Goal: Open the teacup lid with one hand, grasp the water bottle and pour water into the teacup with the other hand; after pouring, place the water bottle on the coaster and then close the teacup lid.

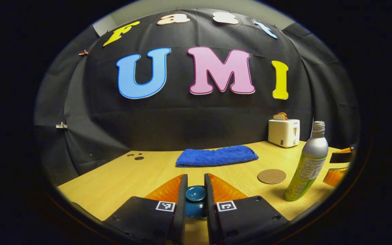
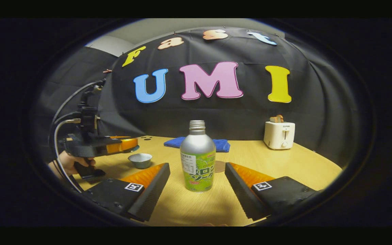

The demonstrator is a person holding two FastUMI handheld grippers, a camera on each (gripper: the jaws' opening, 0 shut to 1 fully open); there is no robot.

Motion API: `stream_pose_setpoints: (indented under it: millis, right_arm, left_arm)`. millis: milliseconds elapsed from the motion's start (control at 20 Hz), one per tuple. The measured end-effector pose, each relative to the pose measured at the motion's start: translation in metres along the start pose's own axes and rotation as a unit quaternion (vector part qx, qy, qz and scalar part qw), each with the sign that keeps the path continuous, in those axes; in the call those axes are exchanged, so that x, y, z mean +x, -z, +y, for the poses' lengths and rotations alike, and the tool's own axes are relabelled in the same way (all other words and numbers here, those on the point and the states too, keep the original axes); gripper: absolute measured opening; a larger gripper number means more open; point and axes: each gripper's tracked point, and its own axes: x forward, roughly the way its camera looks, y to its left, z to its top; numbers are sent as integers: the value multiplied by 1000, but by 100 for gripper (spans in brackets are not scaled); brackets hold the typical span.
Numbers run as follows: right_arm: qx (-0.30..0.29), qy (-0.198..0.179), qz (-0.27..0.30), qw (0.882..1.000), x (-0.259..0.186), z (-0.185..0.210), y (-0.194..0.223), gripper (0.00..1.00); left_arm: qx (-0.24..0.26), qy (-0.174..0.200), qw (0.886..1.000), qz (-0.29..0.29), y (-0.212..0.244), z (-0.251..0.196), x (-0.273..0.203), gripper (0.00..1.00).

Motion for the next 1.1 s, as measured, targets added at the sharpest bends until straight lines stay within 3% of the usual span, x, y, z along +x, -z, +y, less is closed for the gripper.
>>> stream_pose_setpoints:
  millis: [400,850,1100]
  right_arm:
    - [2,19,2,1000,41,5,-2,100]
    - [1,64,16,998,82,-10,-3,100]
    - [-11,67,33,997,93,-11,7,100]
  left_arm:
    - [-15,-2,1000,-14,-9,27,-29,30]
    - [-38,-5,999,-3,5,51,-33,30]
    - [-42,-1,999,-3,7,53,-33,30]
